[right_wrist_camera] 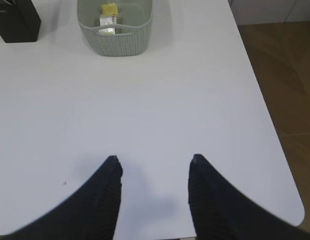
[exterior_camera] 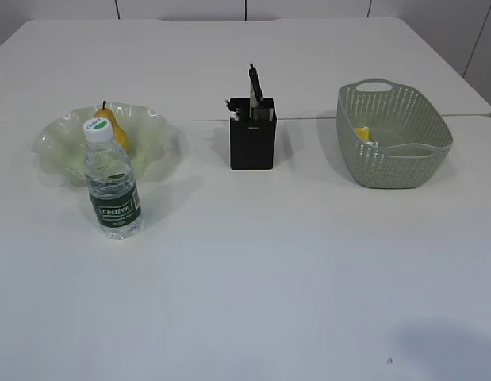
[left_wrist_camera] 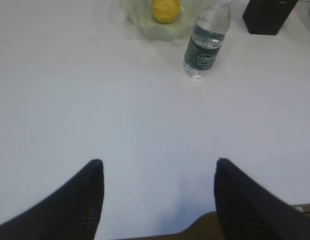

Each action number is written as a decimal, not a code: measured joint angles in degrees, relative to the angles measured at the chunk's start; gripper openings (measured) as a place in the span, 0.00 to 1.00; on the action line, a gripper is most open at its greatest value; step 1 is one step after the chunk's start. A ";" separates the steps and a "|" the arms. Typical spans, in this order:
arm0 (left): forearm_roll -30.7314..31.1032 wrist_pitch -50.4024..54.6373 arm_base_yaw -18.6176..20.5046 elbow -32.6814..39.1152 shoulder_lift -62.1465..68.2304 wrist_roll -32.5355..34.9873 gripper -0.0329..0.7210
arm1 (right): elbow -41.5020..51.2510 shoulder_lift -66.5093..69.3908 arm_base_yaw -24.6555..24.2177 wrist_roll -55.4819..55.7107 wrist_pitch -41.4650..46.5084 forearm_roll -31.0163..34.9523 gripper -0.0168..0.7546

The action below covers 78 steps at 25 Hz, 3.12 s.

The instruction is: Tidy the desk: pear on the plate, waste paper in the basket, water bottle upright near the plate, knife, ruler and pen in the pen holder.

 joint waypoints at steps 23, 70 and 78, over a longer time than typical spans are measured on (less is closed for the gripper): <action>-2.87 0.23 0.00 5.81 -4.22 3.36 0.68 | 0.00 -22.90 0.00 -8.04 0.88 6.56 0.45; 3.92 -8.79 0.00 9.61 -4.22 3.95 0.77 | 24.26 -28.40 0.00 -7.93 -6.39 9.83 0.50; 3.83 -8.90 0.00 9.61 -4.22 3.95 0.77 | 24.35 -28.40 0.00 -7.93 -6.48 9.83 0.50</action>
